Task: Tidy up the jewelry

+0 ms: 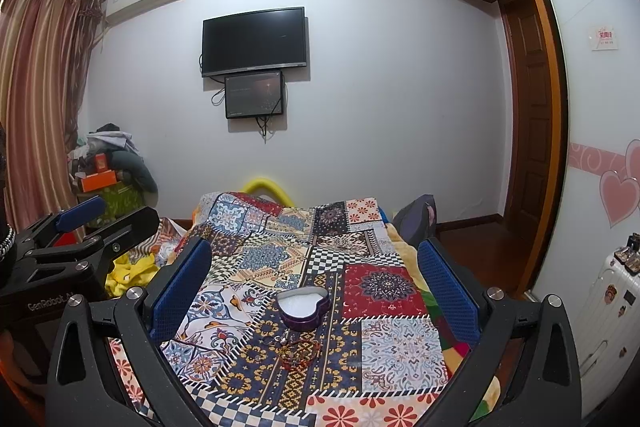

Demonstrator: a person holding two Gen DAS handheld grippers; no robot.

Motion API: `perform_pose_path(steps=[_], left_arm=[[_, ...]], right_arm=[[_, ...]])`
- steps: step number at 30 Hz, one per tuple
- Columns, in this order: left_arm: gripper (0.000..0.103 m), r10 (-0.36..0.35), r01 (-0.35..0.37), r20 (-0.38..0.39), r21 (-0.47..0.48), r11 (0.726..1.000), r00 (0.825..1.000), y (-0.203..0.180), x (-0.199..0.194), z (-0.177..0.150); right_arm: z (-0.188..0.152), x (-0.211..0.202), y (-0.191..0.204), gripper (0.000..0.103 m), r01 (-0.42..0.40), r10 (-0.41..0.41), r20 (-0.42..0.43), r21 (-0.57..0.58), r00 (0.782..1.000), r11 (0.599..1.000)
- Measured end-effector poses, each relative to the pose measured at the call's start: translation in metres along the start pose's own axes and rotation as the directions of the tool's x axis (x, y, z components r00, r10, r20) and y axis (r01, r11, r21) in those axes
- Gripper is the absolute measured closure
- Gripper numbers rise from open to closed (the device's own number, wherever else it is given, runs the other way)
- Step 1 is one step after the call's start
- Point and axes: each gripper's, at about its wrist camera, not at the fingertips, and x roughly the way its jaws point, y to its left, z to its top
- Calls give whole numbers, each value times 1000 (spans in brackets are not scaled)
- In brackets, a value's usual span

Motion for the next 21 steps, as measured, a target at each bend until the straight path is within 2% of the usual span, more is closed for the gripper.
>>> perform_pose_path(steps=[21], left_arm=[[0, 4, -4, -3, -3, 1000, 1000, 0, 3, 1]], right_arm=[[-1, -1, 1, 1, -2, 2, -5, -4, 1000, 1000]])
